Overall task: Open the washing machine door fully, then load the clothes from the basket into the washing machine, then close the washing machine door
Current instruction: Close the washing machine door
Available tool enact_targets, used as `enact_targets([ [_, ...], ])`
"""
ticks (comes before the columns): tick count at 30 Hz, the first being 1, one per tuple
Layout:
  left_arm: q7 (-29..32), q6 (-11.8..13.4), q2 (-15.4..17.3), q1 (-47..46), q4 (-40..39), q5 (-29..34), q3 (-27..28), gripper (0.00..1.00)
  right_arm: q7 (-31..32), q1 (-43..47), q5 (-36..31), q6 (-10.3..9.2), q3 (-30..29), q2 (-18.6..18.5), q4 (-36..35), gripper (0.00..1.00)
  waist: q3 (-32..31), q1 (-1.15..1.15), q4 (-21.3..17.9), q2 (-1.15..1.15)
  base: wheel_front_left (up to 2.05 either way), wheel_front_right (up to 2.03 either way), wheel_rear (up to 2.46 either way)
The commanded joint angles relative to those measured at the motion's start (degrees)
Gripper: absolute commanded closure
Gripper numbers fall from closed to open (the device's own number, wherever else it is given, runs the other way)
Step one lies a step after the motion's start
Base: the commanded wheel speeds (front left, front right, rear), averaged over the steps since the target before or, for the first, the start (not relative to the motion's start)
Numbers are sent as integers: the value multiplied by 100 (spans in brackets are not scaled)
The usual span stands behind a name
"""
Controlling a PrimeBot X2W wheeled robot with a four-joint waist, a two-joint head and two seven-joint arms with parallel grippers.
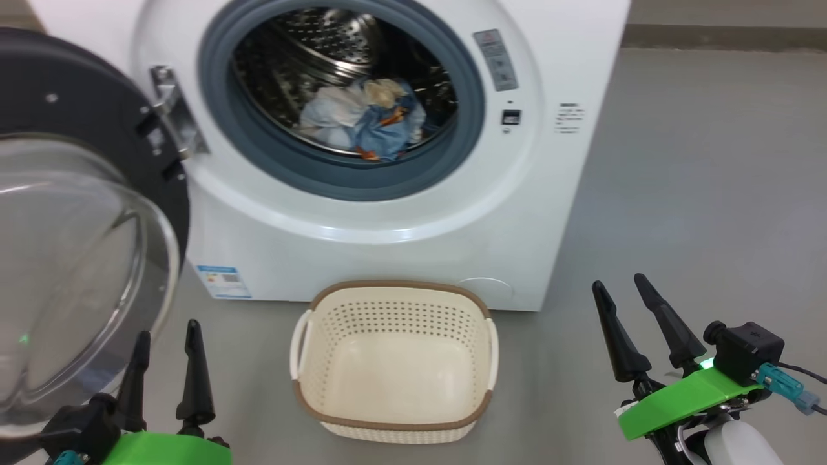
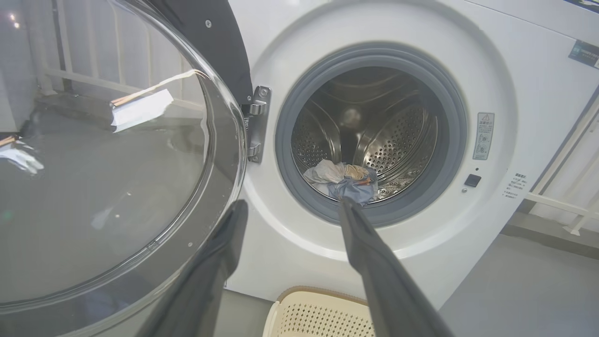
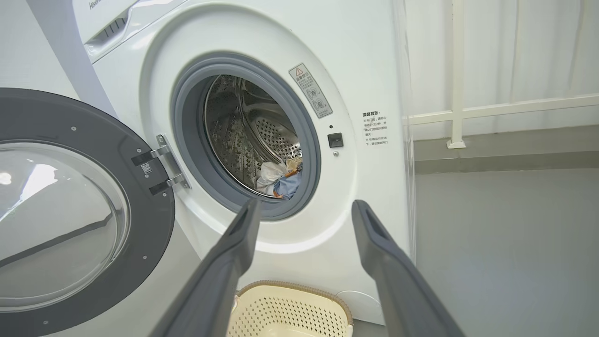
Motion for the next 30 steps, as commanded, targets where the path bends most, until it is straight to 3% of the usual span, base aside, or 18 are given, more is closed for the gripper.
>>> enact_targets([
  [1,-36,47,65,-69,-163,66,170,0,-28,21,77,9,139,-19,-118,0,-54,0,285,0,0,0,0],
  [17,-36,340,65,12,-103,293,173,0,-28,76,130,9,202,25,-90,0,-173,0,1454,0,0,0,0],
  [30,-36,419,70,11,52,448,196,0,-28,116,144,9,264,53,-49,0,-209,0,2147,0,0,0,0],
])
